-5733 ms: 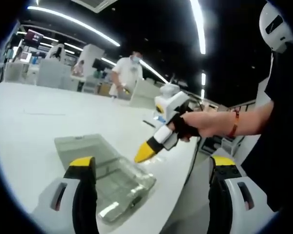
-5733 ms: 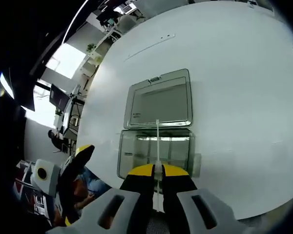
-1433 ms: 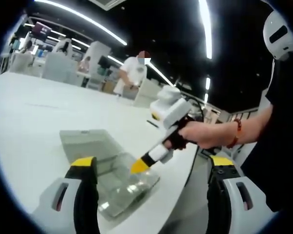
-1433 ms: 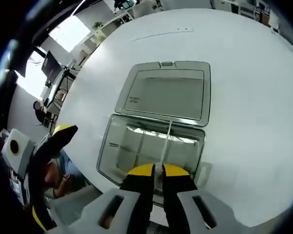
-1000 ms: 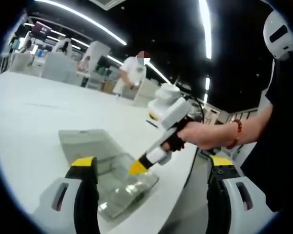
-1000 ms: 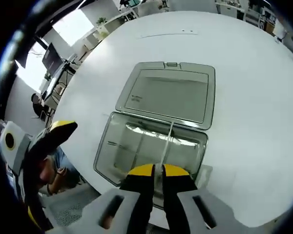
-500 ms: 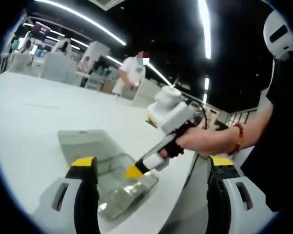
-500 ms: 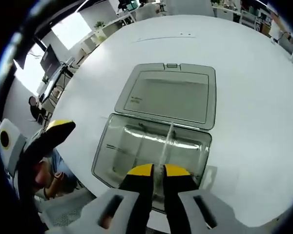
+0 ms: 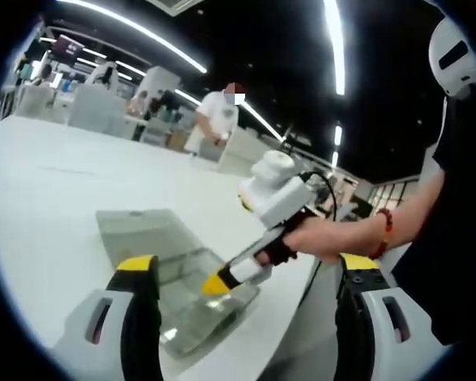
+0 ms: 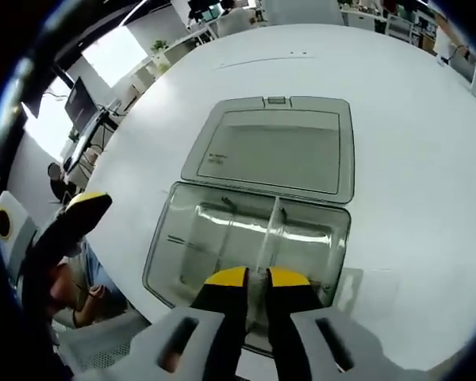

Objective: Insert the divider into the dual guide fixture by aligning both edges with the guide slots and pushing it downward to the bottom, including one-sided entry, uneven engagement, binding, and posture correction.

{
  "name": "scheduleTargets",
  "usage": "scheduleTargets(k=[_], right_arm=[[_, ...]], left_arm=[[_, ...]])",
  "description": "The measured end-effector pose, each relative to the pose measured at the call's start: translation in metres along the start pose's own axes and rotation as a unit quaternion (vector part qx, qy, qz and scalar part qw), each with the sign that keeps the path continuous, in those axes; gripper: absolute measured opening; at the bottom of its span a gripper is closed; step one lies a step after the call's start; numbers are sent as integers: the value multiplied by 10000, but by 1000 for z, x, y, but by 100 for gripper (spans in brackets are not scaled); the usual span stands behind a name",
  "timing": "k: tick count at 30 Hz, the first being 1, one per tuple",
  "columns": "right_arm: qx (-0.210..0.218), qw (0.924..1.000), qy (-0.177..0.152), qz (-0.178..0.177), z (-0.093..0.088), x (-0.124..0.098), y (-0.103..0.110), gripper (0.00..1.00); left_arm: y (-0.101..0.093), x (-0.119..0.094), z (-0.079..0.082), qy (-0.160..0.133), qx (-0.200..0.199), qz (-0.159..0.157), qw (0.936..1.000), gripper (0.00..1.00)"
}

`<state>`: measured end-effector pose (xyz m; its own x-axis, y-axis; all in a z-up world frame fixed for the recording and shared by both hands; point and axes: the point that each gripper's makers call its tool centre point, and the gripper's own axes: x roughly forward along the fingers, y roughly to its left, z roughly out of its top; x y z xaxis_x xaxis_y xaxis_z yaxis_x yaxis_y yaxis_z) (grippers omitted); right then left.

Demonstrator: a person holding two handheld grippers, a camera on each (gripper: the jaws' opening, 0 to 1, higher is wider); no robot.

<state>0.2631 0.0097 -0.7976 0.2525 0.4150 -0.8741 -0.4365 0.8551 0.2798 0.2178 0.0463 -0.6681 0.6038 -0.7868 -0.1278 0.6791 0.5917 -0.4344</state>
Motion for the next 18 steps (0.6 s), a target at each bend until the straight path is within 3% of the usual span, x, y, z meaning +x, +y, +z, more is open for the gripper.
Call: scheduleTargets(k=[5, 7, 8, 18], right_arm=[[-114, 9998, -99, 148, 1, 0, 1, 7], [-276, 9994, -168, 129, 3, -1, 1, 7], [-621, 9977, -253, 126, 5, 0, 1, 7], [-730, 9968, -243, 192, -5, 0, 5, 16]], left_arm=[[0, 1, 0, 15, 8, -7, 10000, 90], [0, 1, 2, -5, 7, -12, 10000, 90], [0, 1, 2, -8, 14, -6, 10000, 90], [-2, -4, 5, -2, 100, 44, 9999, 90]])
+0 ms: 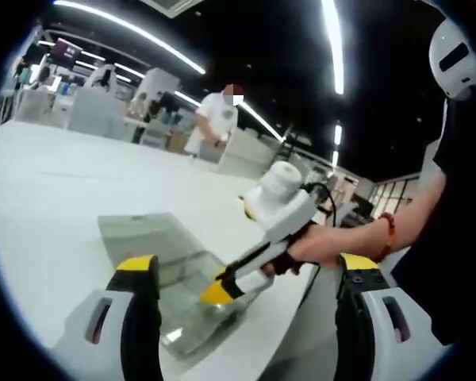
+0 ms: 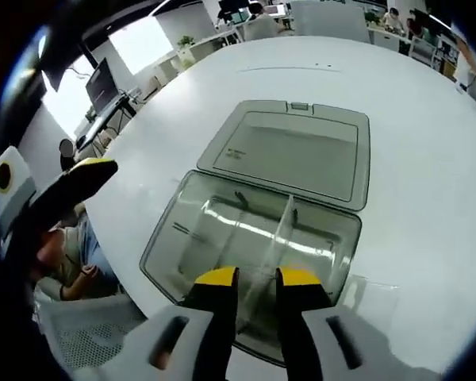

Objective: Insert the divider into the dual guide fixture by aligning both edges with the guide slots and pushing it downward to the bottom, including one-sided entry, uneven engagement, binding, and posture correction.

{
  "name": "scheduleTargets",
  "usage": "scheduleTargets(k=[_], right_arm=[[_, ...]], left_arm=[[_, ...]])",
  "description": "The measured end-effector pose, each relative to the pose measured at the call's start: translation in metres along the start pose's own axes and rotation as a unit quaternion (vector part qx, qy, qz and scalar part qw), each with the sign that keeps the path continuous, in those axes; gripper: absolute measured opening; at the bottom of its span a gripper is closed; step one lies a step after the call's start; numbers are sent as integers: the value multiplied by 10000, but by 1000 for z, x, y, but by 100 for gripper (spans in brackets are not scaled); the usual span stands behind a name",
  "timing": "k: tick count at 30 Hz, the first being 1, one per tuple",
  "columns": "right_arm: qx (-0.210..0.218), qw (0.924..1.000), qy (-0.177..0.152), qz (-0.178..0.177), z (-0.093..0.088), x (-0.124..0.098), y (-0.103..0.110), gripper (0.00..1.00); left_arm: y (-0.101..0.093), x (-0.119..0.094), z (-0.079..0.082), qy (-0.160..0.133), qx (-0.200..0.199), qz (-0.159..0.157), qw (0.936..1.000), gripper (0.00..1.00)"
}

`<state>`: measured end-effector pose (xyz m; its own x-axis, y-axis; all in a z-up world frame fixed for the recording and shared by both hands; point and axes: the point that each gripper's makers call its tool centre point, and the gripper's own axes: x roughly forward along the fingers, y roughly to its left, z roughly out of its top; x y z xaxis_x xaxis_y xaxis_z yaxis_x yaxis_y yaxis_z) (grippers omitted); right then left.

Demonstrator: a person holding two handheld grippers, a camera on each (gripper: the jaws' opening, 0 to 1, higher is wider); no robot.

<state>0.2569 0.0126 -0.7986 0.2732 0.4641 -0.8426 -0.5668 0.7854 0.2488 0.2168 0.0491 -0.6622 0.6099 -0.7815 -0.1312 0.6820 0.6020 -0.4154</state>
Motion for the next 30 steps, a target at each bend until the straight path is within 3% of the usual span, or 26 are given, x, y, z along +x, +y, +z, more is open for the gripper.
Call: scheduleTargets(k=[8, 20, 30], right_arm=[[-136, 9998, -107, 86, 0, -6, 0, 24], [-139, 9989, -384, 227, 7, -15, 4, 27], [-182, 9972, -642, 332, 15, -22, 8, 29]], left_arm=[[-5, 0, 0, 67, 79, -9, 9999, 91], [-12, -2, -1, 151, 164, 132, 9997, 91], [-13, -8, 0, 207, 192, 529, 9982, 89]])
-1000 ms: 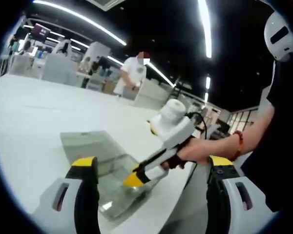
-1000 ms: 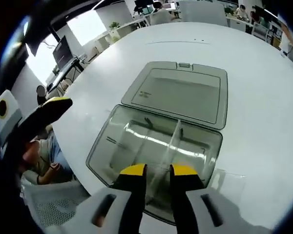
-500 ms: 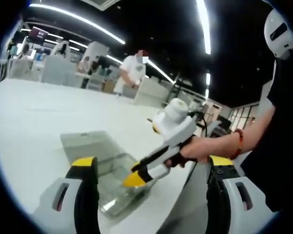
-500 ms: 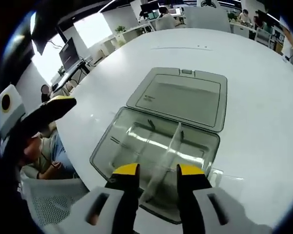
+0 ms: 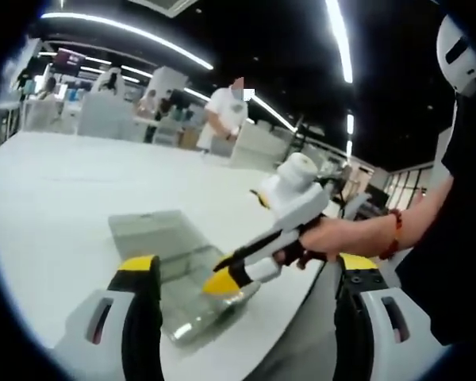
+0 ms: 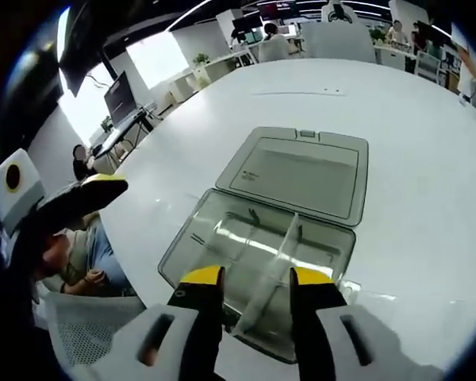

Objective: Insert the divider into the dual guide fixture by aligning both edges with the guide slots and pushing it downward to the bottom, including one-sided entry, uneven engagement, binding, and posture correction.

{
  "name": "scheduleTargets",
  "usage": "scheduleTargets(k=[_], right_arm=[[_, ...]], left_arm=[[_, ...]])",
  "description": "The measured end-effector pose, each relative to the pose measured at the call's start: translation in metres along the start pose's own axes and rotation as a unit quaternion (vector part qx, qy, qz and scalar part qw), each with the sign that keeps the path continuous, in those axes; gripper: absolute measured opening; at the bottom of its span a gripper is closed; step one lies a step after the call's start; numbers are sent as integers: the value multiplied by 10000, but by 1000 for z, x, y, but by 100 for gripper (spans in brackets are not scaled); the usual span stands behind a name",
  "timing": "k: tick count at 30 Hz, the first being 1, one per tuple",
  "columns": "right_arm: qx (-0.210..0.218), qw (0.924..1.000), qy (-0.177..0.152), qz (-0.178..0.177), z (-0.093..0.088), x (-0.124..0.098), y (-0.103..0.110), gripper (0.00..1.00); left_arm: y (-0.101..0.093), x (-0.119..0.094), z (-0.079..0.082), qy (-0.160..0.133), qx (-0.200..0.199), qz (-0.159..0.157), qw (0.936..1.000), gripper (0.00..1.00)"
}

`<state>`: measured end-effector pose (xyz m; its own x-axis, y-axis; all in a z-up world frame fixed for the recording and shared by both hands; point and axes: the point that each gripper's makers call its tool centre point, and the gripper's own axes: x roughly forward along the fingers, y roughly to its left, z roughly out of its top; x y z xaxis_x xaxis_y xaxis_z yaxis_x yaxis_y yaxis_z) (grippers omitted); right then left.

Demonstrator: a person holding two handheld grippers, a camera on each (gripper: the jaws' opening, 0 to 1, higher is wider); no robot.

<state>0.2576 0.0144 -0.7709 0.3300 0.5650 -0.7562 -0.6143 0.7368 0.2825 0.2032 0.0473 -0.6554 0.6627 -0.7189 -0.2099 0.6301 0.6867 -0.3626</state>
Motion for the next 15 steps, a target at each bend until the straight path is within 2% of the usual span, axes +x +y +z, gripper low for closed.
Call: scheduleTargets(k=[5, 15], right_arm=[[55, 9999, -118, 48, 4, -3, 1, 30], [-175, 9993, -286, 159, 14, -10, 9, 30]], left_arm=[[1, -5, 0, 6, 23, 190, 9998, 89], [8, -15, -1, -37, -40, 583, 9983, 89]])
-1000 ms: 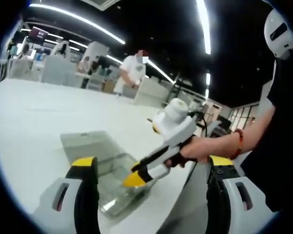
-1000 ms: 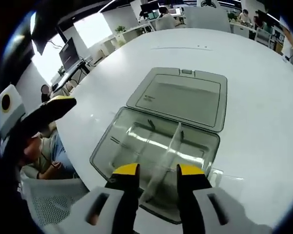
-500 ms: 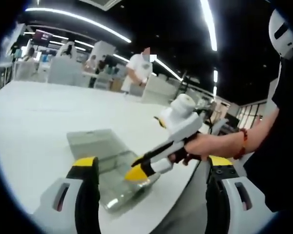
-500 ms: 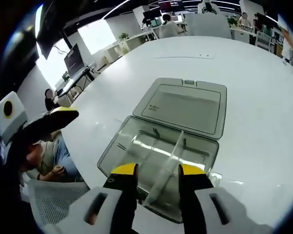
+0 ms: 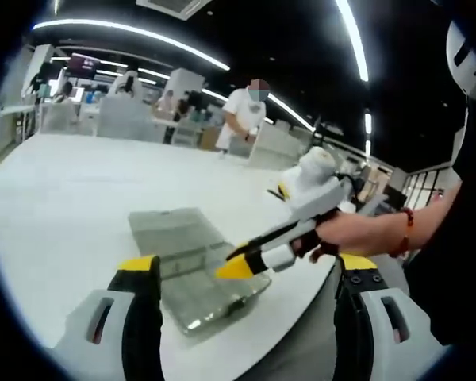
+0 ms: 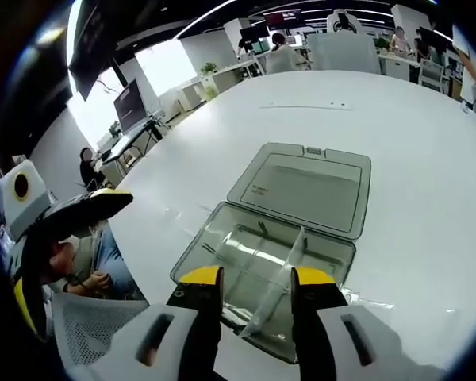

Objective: Insert the divider into the dual guide fixture by aligning both edges with the guide slots and pushing it downward to the bottom, including one-sided entry, uneven engagement, binding, and posture correction.

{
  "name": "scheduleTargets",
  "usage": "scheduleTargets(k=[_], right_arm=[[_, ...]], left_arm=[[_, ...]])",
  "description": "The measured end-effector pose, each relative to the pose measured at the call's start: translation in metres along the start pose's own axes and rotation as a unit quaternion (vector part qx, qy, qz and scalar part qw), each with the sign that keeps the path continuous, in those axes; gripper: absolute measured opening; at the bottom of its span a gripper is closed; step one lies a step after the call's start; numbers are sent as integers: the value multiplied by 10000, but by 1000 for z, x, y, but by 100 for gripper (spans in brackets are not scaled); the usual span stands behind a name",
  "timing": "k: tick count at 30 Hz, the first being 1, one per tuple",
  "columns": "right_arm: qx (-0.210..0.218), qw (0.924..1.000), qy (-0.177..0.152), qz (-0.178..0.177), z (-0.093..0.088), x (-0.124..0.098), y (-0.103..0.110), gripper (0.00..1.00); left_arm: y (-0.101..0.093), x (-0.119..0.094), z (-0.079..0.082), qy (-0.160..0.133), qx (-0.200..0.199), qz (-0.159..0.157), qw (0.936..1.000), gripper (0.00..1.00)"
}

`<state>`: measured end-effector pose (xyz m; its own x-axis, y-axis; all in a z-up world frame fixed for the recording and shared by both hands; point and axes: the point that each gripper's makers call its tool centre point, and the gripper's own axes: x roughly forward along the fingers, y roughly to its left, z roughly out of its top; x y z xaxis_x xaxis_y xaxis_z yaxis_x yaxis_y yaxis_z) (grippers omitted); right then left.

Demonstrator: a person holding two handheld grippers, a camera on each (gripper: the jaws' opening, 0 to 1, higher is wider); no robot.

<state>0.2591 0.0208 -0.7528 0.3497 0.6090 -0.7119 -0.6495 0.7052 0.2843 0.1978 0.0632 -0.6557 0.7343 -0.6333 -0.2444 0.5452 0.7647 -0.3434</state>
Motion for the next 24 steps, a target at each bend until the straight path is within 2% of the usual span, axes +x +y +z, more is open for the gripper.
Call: scheduleTargets(k=[15, 19, 24], right_arm=[[-133, 9995, -231, 166, 9, -16, 0, 31], [-190, 9994, -196, 222, 7, -17, 2, 30], [-239, 9988, -303, 287, 12, -23, 6, 30]], left_arm=[[10, -5, -8, 163, -60, 492, 9986, 88], [13, -3, -9, 158, -238, 556, 9980, 87], [13, -2, -8, 208, -163, 564, 9981, 87]])
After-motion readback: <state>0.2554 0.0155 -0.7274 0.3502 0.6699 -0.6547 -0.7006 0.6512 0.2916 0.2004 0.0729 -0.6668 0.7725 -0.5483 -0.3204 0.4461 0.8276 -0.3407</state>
